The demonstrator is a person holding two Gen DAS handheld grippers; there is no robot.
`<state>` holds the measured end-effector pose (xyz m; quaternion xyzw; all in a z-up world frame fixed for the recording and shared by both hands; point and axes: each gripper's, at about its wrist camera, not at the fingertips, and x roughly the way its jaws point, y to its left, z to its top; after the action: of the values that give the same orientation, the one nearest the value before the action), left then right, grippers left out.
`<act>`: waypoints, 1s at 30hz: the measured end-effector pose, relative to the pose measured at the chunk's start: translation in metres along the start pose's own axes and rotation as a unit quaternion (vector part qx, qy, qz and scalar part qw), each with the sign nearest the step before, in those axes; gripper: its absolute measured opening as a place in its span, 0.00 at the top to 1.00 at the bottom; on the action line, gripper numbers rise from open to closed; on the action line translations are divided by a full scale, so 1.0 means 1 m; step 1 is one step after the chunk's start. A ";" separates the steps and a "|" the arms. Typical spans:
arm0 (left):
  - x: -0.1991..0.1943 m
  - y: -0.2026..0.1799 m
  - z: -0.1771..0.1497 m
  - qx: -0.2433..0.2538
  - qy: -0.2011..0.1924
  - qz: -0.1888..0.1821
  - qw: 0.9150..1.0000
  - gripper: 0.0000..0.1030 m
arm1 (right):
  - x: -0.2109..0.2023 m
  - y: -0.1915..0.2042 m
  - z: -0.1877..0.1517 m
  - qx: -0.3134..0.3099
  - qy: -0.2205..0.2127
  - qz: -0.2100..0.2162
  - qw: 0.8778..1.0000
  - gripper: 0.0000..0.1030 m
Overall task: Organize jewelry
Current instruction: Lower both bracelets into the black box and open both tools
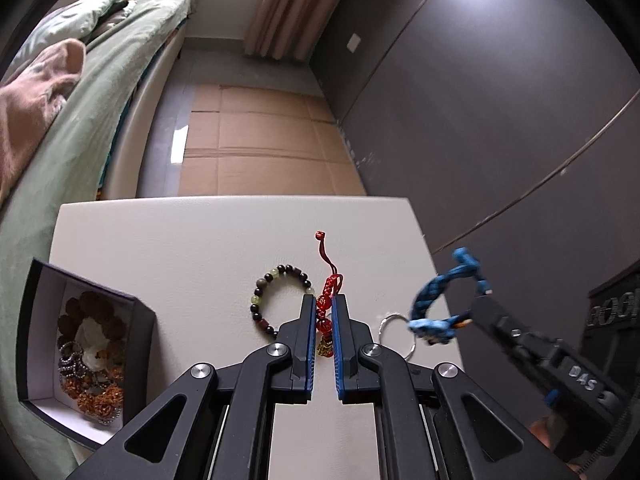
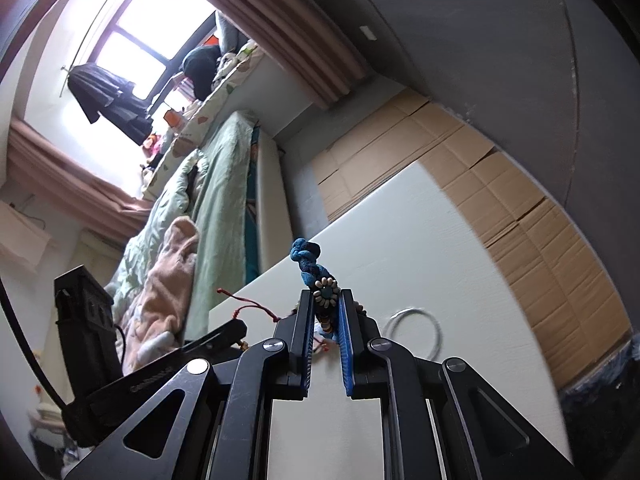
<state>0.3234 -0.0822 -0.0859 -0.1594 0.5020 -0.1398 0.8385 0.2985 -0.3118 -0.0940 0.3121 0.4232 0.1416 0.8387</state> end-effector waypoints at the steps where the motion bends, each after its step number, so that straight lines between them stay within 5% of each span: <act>1: -0.005 0.003 -0.001 -0.003 -0.006 -0.001 1.000 0.93 | 0.002 0.002 -0.001 0.001 0.002 0.006 1.000 0.87; 12: -0.062 0.047 -0.002 -0.034 -0.048 0.016 0.998 0.93 | 0.034 0.052 -0.018 -0.023 0.018 0.060 0.998 0.87; 23: -0.090 0.100 -0.012 -0.049 -0.060 0.065 0.995 0.93 | 0.058 0.106 -0.038 -0.063 0.033 0.096 0.993 0.87; 30: -0.102 0.118 -0.021 -0.041 -0.052 0.060 0.996 0.91 | 0.071 0.132 -0.053 -0.094 0.049 0.113 0.988 0.87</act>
<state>0.2673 0.0631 -0.0623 -0.1704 0.4722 -0.0595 0.8628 0.3021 -0.1535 -0.0768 0.2703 0.4104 0.2900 0.8212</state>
